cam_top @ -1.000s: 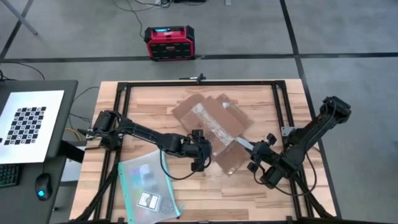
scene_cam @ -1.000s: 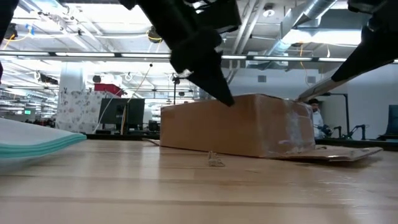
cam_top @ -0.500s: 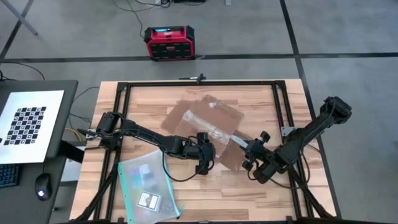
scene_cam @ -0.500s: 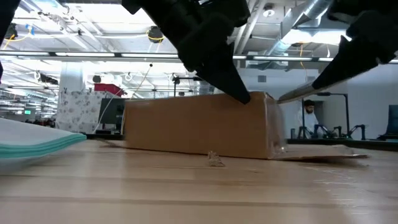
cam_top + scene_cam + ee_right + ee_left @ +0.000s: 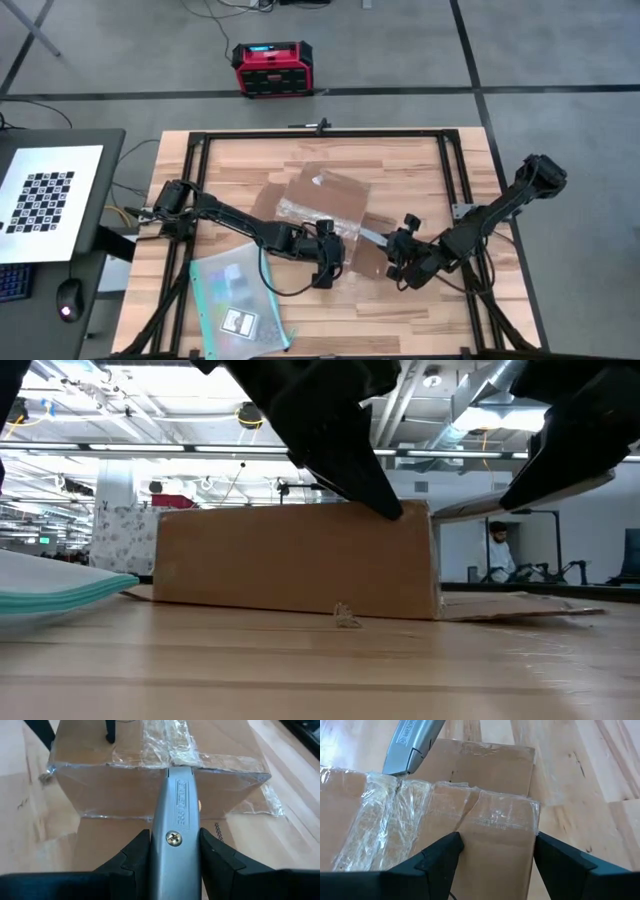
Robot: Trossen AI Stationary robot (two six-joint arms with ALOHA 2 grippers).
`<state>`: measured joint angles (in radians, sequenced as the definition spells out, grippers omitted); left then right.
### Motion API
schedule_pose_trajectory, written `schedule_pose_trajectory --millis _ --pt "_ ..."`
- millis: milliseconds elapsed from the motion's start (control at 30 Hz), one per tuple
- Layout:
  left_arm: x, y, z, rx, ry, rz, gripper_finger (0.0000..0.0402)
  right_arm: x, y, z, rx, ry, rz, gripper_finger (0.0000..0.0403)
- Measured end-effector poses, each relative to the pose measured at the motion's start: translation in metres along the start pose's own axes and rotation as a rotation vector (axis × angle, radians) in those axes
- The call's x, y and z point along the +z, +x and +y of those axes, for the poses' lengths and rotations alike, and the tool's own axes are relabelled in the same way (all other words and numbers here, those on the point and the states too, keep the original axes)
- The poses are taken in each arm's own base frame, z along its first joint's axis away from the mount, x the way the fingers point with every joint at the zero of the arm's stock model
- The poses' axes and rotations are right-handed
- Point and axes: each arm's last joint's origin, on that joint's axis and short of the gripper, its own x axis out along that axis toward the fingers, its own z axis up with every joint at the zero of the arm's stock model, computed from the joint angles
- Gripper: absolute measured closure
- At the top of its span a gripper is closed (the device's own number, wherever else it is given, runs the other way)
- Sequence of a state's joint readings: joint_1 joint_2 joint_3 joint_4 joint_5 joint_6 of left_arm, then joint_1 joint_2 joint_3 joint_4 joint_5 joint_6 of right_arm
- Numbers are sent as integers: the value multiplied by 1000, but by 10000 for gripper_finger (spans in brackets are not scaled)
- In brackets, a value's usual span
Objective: Unpack boxes
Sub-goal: Break down the cardboard box until it is fully flat
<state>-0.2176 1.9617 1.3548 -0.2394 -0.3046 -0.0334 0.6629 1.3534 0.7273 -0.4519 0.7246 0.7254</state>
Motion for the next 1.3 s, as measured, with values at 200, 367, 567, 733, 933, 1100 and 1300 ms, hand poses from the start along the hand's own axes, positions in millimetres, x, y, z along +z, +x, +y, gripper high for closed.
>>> schedule_pose_trajectory --millis 200,367,567,733,933,1100,1300 --pt "-1 0 0 -3 -6 7 173 4 -8 -3 72 -42 18 281" --pt "-1 0 -1 -25 -3 7 173 7 -17 -8 149 -59 44 281" --pt "0 0 -2 -40 -4 4 173 9 -23 -11 199 -73 53 281" --pt "1 0 -2 -53 -7 -8 173 9 -23 -11 204 -76 55 281" --pt "3 0 -7 -72 -8 -41 173 2 -24 -19 128 -6 145 281" --pt "4 -3 -16 -43 -10 -61 173 -1 -21 -26 104 7 219 281" --pt "1 -5 -17 -20 -45 -34 173 5 -19 -19 196 -21 167 281"
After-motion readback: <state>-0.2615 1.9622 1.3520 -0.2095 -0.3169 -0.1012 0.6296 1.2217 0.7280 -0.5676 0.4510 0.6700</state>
